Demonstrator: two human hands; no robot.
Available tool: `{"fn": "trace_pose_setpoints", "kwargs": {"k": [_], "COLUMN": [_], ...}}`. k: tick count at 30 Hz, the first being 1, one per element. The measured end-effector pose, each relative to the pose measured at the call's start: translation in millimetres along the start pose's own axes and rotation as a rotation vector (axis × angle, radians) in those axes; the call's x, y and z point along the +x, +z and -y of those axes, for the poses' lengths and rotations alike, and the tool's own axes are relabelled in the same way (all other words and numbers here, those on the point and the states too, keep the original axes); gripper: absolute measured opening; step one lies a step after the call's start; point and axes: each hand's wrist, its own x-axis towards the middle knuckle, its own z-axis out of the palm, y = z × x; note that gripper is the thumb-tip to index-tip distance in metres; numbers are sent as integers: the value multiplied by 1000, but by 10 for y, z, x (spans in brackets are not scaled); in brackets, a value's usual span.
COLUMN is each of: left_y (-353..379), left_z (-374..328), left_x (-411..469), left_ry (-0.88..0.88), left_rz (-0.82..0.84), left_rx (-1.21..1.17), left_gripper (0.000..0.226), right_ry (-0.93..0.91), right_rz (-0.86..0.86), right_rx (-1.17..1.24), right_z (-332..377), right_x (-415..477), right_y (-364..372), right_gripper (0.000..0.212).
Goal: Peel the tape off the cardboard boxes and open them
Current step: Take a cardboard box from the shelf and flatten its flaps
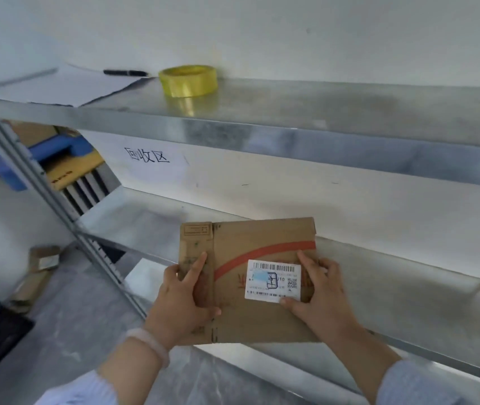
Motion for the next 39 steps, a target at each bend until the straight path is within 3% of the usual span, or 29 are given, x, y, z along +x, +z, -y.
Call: {"fn": "trace_pose_setpoints", "kwargs": {"k": [6, 21, 33, 39], "left_y": [-643, -1335, -1724, -1855], "left_z": [911, 2164, 2890, 3259], "left_x": [162, 1533, 2504, 3010], "left_ry": [-68, -161, -163, -39], "left_rz": [-99, -37, 151, 191], "left_rx": [32, 77, 114, 214], "left_gripper": [109, 108, 104, 106], "right_ry": [-36, -76, 105, 255], "right_rz": [63, 187, 264, 198], "right_rx": [-15, -78, -109, -74], "right_z": [830, 1786, 2346, 2624], "right_x": [334, 1772, 2387, 2501], "right_y": [808, 1930, 2749, 3175], "right_gripper": [102, 106, 110, 107]}}
